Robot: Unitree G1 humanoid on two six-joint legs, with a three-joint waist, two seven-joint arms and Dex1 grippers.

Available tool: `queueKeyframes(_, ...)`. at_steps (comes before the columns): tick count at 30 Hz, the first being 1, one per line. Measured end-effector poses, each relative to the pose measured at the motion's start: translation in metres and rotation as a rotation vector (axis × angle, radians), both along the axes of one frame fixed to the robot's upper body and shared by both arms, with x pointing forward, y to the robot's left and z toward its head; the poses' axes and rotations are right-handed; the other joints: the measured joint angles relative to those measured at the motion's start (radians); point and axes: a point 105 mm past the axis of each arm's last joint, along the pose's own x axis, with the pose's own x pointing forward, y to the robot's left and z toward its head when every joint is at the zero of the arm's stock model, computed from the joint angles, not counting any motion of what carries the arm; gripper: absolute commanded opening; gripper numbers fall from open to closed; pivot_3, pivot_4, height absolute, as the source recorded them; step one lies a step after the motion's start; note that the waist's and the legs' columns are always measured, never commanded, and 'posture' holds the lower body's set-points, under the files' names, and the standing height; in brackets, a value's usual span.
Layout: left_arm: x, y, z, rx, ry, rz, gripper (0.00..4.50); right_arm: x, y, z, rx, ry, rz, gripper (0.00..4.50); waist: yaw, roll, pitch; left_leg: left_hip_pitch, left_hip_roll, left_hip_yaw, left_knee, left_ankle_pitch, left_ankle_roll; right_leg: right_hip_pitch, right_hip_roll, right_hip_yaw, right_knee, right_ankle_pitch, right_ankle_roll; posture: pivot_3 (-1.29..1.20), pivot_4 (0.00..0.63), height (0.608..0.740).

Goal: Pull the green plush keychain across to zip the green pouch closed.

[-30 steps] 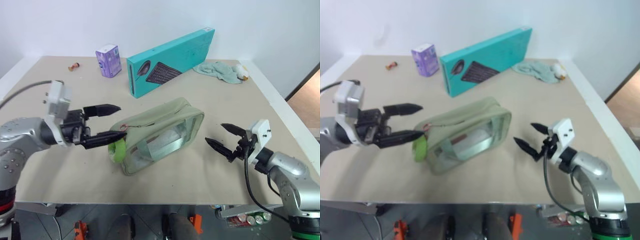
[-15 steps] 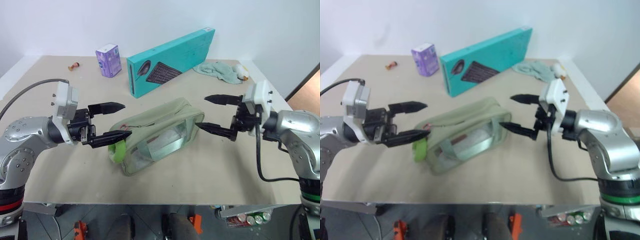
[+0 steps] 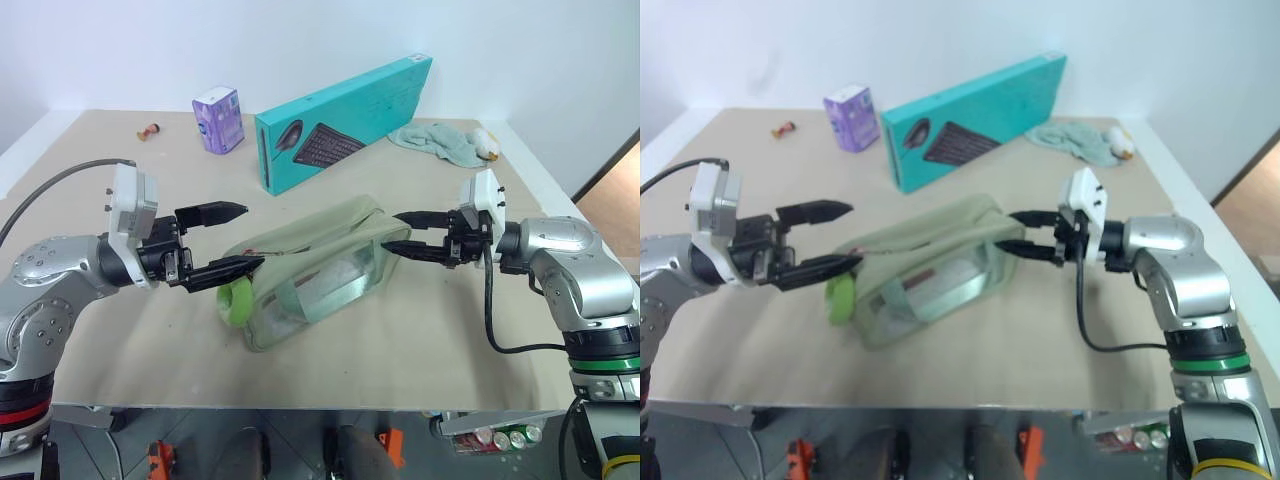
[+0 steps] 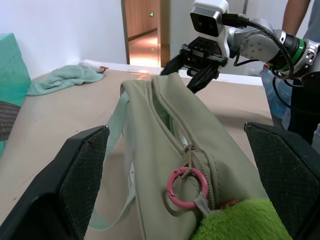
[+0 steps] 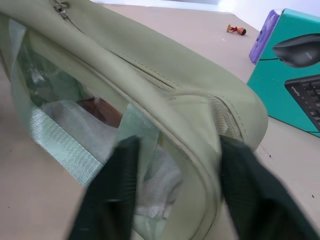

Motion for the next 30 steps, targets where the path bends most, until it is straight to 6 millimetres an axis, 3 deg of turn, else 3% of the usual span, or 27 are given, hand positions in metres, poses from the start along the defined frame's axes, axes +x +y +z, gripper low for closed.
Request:
queueKeyframes(3,0.001,0.000,0.000,-0.002,0.000,0.012,4.50,0.000,0.000,0.000,0.003,-0.001,0.002,0.13,-0.001,0.000,0.000,0.000,0.000,0.000,0.000,0.000,0.000,0.000,0.000,0.000,0.000,0.000,0.000,0.00,0.150,0.740)
queueKeyframes(4,0.002,0.001,0.000,-0.003,0.000,0.016,4.50,0.000,0.002,0.000,0.010,0.000,0.006,0.06,-0.001,0.000,0.000,0.000,0.000,0.000,0.000,0.000,0.000,0.000,0.000,0.000,0.000,0.000,0.000,0.00,0.150,0.740)
queueKeyframes(16,0.005,-0.007,0.002,0.004,-0.011,0.008,4.50,-0.004,0.002,0.003,0.005,-0.023,0.000,0.06,0.000,0.000,0.000,0.000,0.000,0.000,0.000,0.000,0.000,0.000,0.000,0.000,0.000,0.001,0.001,0.00,0.150,0.740)
queueKeyframes(23,0.017,-0.010,0.007,-0.021,-0.051,0.043,4.50,-0.022,-0.026,0.012,-0.004,-0.064,-0.146,0.06,0.003,0.000,0.000,-0.001,-0.001,-0.002,0.000,0.000,0.000,0.001,-0.002,-0.001,0.000,0.000,0.002,0.00,0.150,0.740)
queueKeyframes(30,0.029,-0.012,0.008,-0.031,-0.067,0.050,4.50,-0.044,-0.049,0.004,0.016,-0.031,-0.294,0.06,0.001,0.000,0.000,0.000,-0.001,-0.001,0.000,0.000,0.000,0.001,0.000,-0.001,0.000,0.001,0.002,0.00,0.150,0.740)
